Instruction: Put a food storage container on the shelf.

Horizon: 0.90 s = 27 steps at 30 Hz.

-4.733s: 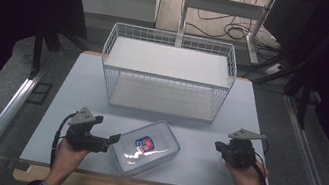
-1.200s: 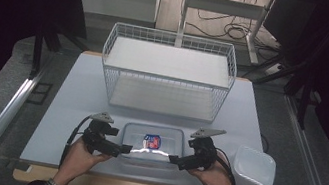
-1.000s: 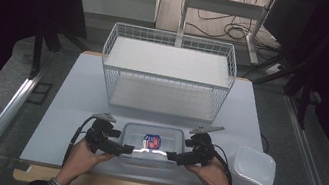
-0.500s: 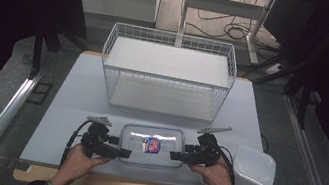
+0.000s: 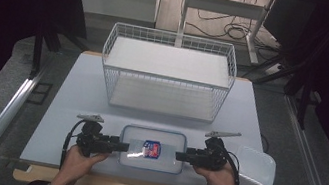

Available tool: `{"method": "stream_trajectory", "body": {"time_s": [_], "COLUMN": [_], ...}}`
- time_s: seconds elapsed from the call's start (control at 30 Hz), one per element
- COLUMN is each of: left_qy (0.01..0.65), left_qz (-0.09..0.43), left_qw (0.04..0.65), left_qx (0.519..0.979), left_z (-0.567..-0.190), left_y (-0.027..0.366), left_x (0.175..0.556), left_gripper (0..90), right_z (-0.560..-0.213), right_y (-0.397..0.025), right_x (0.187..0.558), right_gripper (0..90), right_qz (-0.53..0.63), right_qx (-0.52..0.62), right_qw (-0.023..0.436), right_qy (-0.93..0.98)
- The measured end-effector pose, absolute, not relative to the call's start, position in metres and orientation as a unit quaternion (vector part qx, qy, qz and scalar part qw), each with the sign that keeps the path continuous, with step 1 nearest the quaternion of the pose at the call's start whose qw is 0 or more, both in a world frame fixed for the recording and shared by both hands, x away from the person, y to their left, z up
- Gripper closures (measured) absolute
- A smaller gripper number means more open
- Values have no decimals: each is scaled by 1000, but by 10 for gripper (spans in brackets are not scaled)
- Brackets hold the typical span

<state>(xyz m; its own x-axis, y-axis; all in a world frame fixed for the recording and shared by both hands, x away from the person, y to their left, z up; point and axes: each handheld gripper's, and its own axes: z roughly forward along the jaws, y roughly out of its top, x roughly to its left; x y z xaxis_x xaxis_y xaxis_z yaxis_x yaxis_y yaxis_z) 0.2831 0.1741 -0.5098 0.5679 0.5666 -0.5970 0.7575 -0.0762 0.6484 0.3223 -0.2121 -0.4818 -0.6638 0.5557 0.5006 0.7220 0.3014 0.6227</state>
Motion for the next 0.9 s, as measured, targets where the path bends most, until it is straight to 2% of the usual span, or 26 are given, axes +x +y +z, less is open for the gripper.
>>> {"method": "stream_trajectory", "body": {"time_s": [0.2, 0.57, 0.9], "left_qy": [462, 461, 441], "left_qz": [-71, -72, -47], "left_qw": [508, 514, 526], "left_qx": [724, 720, 725], "left_z": [-504, -500, -469], "left_y": [170, 170, 172], "left_x": [280, 285, 299], "left_gripper": [484, 490, 491], "right_z": [-476, -472, -447], "right_y": [-212, -215, -214], "right_x": [317, 318, 327], "right_gripper": [516, 527, 529], "right_qz": [-447, -467, -486], "right_qx": [-413, -418, -408], "right_qw": [64, 57, 38], "right_qy": [-791, -777, -772]}}
